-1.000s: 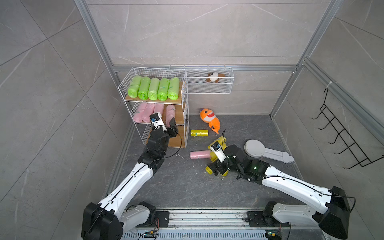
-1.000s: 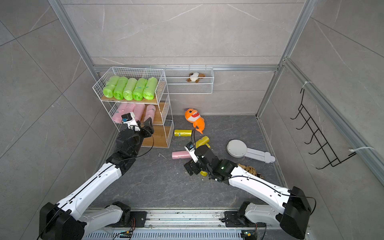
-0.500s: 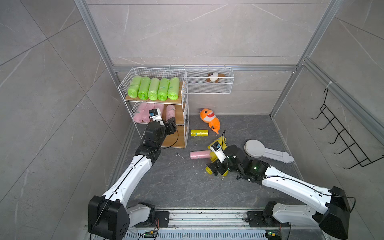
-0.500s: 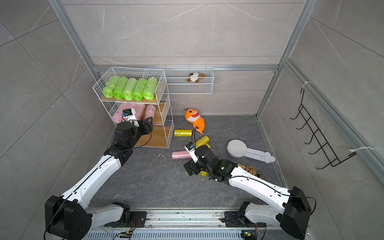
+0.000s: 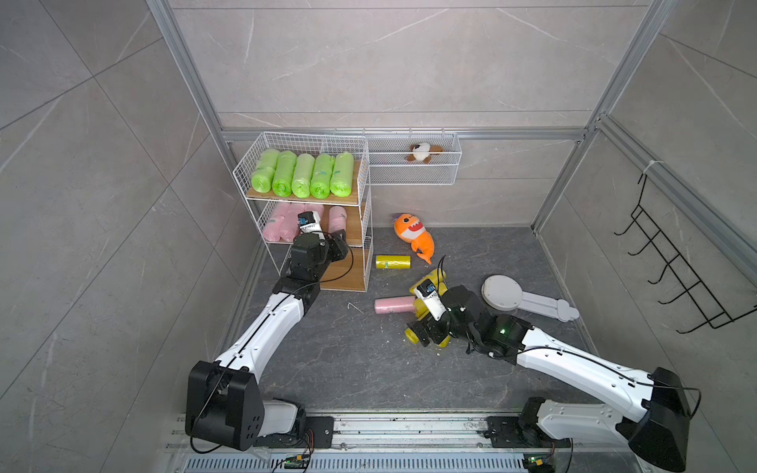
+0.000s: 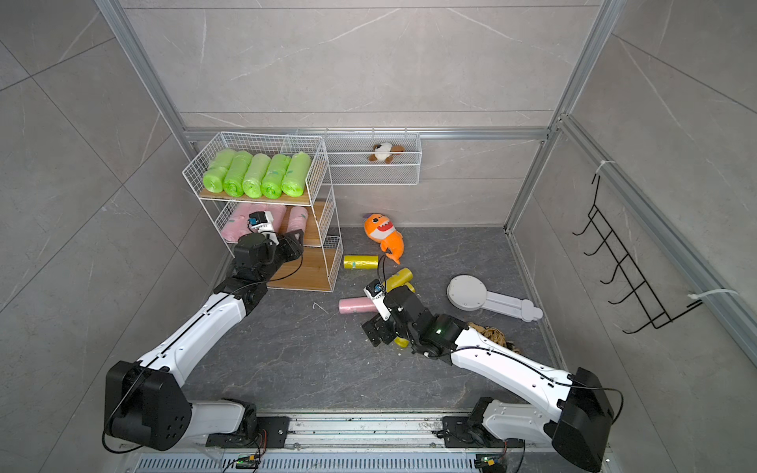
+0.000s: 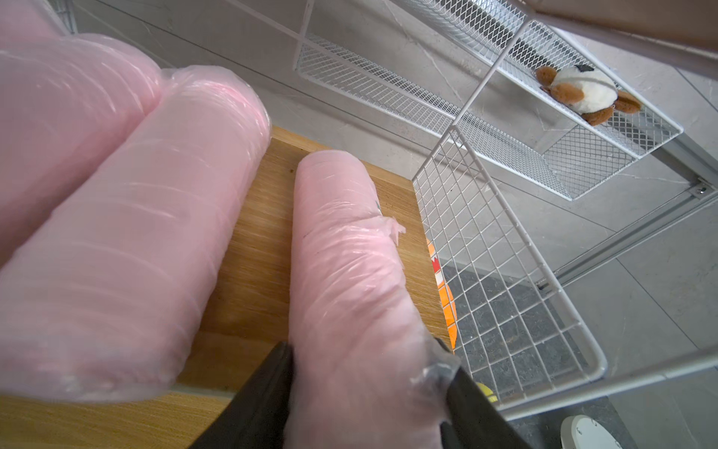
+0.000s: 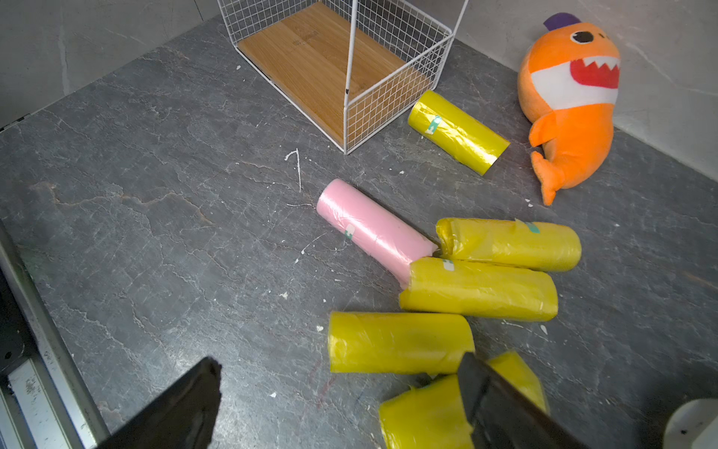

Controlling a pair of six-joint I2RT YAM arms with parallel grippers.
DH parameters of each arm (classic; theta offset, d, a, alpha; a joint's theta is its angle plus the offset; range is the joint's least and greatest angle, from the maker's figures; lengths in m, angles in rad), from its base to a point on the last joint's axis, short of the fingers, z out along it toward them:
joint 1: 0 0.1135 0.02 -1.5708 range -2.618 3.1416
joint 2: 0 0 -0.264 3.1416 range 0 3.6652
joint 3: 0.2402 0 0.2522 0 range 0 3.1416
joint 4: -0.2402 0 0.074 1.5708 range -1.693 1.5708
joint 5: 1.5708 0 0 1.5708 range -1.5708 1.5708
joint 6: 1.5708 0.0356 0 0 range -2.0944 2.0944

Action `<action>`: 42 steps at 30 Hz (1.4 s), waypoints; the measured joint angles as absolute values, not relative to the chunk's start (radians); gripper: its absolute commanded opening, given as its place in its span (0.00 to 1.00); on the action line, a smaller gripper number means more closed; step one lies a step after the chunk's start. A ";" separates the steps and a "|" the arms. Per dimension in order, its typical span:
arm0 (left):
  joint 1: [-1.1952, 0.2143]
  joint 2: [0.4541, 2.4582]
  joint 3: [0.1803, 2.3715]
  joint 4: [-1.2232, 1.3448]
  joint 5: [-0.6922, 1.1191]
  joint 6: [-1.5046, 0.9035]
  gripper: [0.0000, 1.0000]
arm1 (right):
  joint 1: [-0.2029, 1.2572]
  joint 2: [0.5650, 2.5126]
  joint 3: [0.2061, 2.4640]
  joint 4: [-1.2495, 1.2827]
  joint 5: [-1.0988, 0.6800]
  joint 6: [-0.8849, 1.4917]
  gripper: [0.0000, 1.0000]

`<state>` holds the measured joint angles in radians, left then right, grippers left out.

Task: Sort the rolls of trash bags by color and place them on the shelf
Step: Place the roll of trash bags on the shelf.

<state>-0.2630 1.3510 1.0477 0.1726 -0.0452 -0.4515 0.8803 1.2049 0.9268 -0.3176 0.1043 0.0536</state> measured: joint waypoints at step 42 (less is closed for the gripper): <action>-0.211 1.070 0.932 0.080 -0.081 -0.508 0.69 | 0.870 1.214 0.894 -0.280 0.069 0.111 1.00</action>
